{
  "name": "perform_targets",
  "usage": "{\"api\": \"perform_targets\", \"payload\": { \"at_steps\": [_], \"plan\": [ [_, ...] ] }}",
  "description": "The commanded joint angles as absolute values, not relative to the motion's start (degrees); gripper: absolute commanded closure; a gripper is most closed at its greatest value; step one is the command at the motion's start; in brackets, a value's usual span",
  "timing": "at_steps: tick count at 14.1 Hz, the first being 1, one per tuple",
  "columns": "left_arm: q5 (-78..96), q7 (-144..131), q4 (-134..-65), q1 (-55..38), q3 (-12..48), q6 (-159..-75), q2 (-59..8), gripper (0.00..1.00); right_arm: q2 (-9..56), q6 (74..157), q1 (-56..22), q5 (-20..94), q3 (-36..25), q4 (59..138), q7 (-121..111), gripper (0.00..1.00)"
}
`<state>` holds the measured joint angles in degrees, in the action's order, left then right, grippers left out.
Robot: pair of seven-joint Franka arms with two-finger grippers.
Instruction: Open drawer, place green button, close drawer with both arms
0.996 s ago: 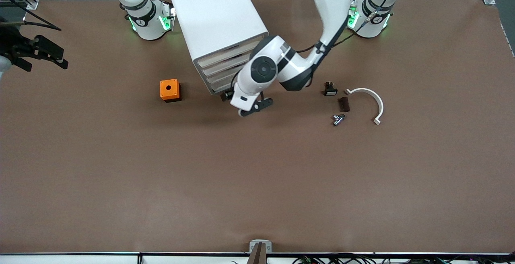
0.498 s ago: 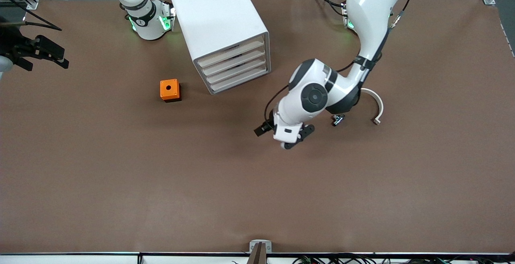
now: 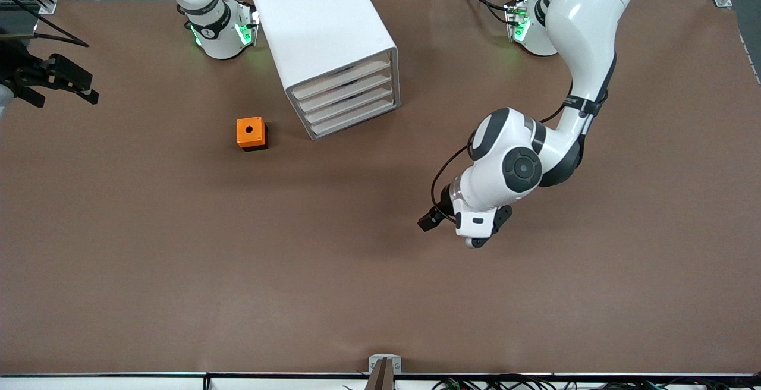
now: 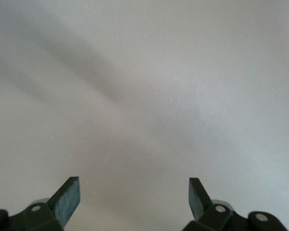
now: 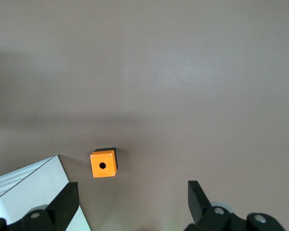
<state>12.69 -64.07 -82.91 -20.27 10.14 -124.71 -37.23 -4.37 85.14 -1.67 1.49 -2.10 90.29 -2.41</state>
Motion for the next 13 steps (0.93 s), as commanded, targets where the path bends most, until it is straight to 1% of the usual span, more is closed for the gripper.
{"api": "perform_targets", "payload": {
  "at_steps": [1, 3, 7, 13],
  "plan": [
    [11.6, -62.2, -84.2, -17.9, 10.7, -124.0, -32.7, 0.01, -5.7, 85.6, -0.6, 0.8, -1.5, 91.1, -3.4, 0.00],
    [11.5, -57.0, -84.4, -15.7, 10.2, -120.8, -29.4, 0.01, -5.7, 85.5, -0.6, 0.5, -1.5, 91.1, -3.4, 0.00],
    [5.5, -45.4, -84.4, -10.2, 10.1, -107.7, -22.9, 0.01, -5.7, 85.4, -0.6, 0.5, -1.5, 91.1, -3.6, 0.00],
    [2.7, -24.6, -84.8, -1.1, 10.2, -97.8, -17.1, 0.01, -5.7, 85.4, -0.6, 0.5, -1.5, 91.1, -3.7, 0.00]
  ]
}}
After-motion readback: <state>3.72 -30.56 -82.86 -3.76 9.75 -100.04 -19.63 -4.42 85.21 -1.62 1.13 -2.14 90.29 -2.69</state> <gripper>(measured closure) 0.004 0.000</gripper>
